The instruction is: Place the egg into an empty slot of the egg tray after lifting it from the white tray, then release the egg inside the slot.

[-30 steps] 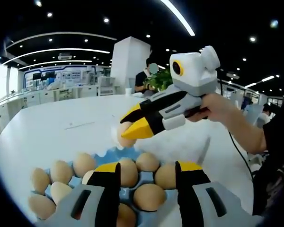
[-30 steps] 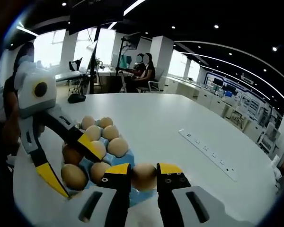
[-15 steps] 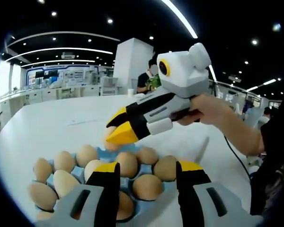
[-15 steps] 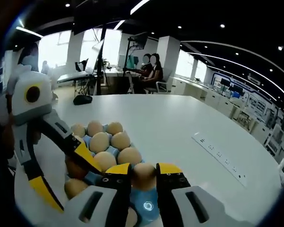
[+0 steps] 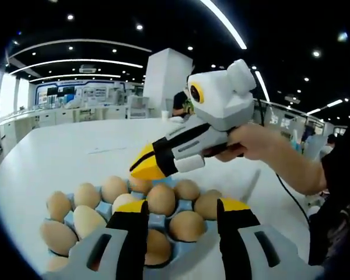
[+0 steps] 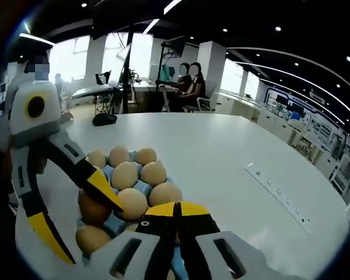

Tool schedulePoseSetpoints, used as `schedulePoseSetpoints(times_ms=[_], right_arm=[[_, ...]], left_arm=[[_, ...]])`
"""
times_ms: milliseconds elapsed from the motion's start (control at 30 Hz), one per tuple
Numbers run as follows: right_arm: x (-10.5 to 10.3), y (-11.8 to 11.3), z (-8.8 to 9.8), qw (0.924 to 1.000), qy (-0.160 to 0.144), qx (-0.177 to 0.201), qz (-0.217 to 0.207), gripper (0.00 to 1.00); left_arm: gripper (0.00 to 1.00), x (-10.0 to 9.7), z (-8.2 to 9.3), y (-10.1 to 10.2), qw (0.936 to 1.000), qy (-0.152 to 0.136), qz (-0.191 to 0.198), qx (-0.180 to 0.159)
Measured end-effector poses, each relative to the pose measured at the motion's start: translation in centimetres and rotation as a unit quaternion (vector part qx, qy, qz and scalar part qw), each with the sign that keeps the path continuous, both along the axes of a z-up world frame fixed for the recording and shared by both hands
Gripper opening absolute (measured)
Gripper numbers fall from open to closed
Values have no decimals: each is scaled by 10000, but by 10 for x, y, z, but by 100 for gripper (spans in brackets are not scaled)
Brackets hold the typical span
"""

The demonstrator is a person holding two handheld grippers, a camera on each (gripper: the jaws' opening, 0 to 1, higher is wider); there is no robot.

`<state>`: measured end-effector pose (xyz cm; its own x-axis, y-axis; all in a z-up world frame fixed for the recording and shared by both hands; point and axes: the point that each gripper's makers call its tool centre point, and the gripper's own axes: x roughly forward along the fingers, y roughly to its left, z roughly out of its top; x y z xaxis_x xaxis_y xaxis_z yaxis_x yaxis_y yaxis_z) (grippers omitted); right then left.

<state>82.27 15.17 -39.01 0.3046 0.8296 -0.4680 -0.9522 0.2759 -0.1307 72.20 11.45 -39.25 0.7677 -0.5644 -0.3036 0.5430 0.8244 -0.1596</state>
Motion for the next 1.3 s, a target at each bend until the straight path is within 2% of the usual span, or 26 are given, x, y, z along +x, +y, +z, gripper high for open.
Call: schedulePoseSetpoints(times_ms=[67,300,400,467,533,767,933,1067,1300], right_arm=[[14,-2,6,10000,-96,8,-8,1],[2,-6,12,9997,-219,43,-75,1],[-3,-12,13,9997,-204,76,-127,3],[-4,-15,12,9996,-193,56,-176,9],[-8,-22,12,9996,-166,13,-229,14],[-12,-42,21,9989,-248,112,-387,19],[-8,-60,18,9976,-369,76,-588,29],[-6,-75,14,9969,-295,117,-727,31],[-3,-98,18,9948,-364,231,-923,33]], left_arm=[[48,-2,-1,1,10000,9,22,-25],[49,-2,0,0,10000,7,-3,-19],[49,-3,1,-4,10000,-8,-36,-21],[49,-2,3,-7,10000,-23,-78,-25],[50,-1,4,-10,9999,-37,-110,-23],[50,1,4,-16,9998,-43,-192,-3],[50,2,2,-23,9997,-25,-244,16],[50,3,1,-27,9996,-10,-285,43],[51,4,4,-34,9994,-39,-332,76]])
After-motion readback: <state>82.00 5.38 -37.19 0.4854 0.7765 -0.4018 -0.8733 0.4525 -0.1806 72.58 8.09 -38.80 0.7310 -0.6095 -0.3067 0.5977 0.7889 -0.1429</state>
